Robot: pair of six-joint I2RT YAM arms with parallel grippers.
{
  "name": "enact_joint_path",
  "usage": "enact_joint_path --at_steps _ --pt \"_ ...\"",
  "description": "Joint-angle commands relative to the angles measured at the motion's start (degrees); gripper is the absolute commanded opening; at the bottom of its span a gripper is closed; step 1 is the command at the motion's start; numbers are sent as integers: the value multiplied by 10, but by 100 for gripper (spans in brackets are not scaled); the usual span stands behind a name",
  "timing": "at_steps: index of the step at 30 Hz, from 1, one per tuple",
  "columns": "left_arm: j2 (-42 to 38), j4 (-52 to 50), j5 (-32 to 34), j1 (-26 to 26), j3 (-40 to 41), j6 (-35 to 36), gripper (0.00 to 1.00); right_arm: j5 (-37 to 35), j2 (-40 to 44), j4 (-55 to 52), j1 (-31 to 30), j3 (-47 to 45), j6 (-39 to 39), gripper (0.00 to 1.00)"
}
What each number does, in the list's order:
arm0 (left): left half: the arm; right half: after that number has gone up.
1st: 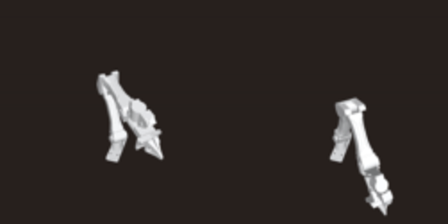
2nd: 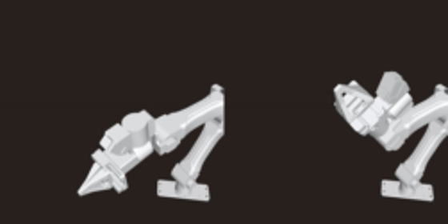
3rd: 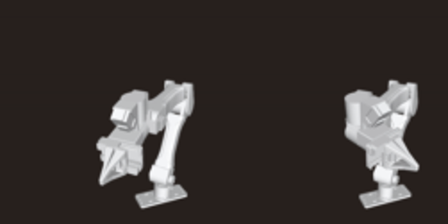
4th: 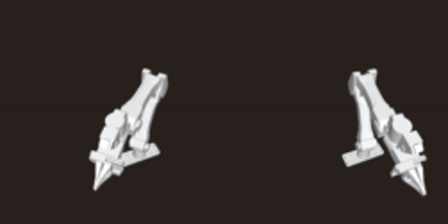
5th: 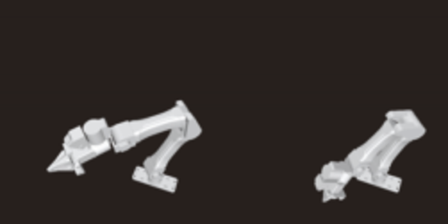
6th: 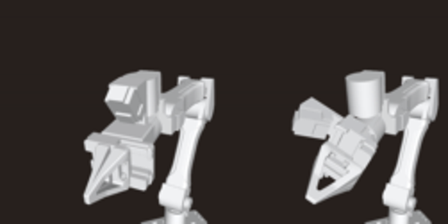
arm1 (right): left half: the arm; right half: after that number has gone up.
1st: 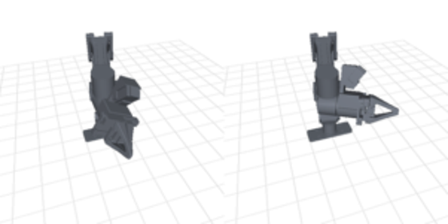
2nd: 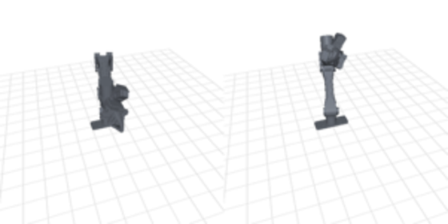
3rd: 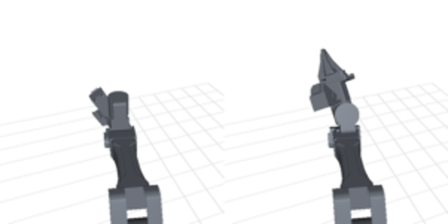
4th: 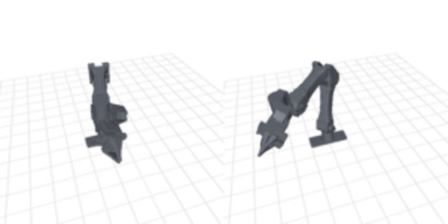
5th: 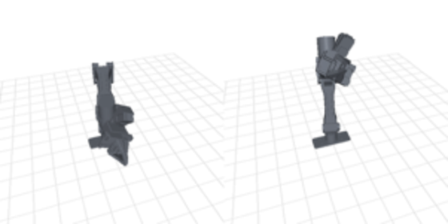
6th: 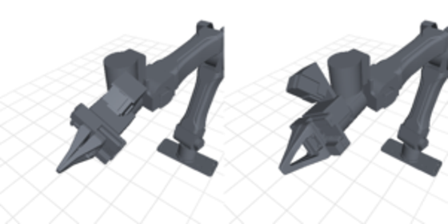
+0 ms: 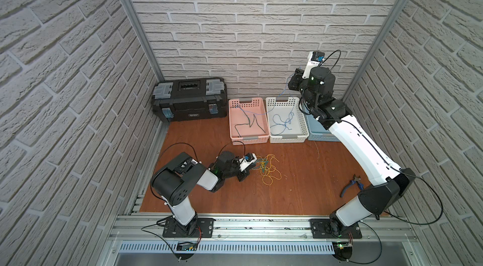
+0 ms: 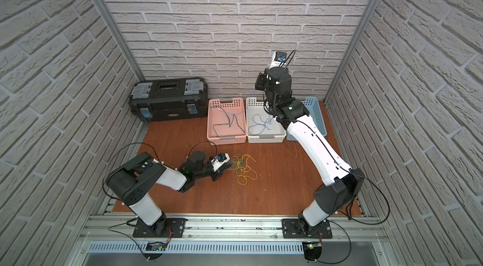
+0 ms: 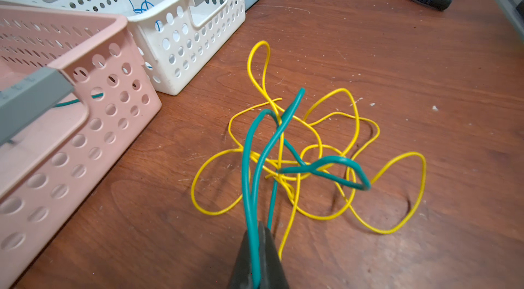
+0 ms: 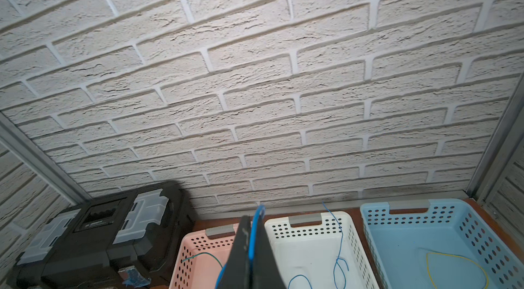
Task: Untangle and sort cables by color
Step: Place the cable in the bin.
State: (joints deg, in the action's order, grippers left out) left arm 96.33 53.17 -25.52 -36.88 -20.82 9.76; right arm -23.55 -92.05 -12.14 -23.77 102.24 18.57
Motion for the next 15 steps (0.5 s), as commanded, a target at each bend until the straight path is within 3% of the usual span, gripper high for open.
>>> enact_joint_path --at_steps 1,8,15 --pt "-22 24 5 -5 11 -13 0 -16 -14 32 3 18 -10 3" --pt "-27 19 5 -6 12 -9 0 -19 -59 19 12 23 -17 3" --pt "-16 28 5 -7 12 -14 0 22 -128 16 46 -39 42 3"
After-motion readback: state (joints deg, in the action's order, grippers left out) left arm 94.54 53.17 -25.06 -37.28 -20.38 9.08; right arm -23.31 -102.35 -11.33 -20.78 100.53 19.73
